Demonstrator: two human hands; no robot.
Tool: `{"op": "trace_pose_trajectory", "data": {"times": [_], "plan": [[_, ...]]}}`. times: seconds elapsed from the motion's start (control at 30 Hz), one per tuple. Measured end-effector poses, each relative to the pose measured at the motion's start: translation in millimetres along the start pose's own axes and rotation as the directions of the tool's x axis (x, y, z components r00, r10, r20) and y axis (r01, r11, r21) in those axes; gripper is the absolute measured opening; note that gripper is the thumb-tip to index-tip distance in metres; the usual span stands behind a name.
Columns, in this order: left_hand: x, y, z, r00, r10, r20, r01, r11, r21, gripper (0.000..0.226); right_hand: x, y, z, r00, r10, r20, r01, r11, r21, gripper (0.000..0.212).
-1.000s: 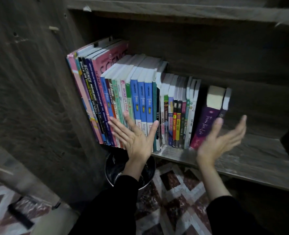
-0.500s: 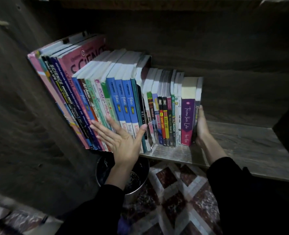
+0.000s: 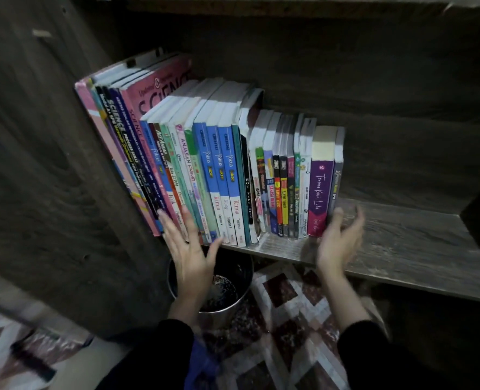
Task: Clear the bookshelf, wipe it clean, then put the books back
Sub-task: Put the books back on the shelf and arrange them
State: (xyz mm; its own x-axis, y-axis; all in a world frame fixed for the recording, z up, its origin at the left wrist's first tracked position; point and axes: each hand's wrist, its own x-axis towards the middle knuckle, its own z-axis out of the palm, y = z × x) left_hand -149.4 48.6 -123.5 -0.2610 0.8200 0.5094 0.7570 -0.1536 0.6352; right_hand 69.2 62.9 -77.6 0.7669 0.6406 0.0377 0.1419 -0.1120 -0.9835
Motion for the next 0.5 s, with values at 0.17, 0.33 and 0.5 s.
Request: {"op": "trace_pose_trajectory", "data": {"times": [0.17, 0.33, 0.5], "plan": [[-6, -13, -10, 0.970, -0.243, -0.033, 0.234, 0.958, -0.164, 0.100, -76, 23, 16, 0.902, -0.402, 0.158, 0.412, 0.911, -0.033, 0.038], [9, -25, -19, 0.978, -0.208, 0.010, 0.209, 0.977, -0.046, 0.113, -105, 39, 52, 0.677, -0.564, 0.474, 0.678, 0.728, -0.102, 0.070], [14, -43, -25, 0.987, -0.157, 0.014, 0.158, 0.981, -0.115, 0.097, -107, 39, 77, 0.707, -0.622, 0.336, 0.705, 0.656, -0.270, 0.091]]}}
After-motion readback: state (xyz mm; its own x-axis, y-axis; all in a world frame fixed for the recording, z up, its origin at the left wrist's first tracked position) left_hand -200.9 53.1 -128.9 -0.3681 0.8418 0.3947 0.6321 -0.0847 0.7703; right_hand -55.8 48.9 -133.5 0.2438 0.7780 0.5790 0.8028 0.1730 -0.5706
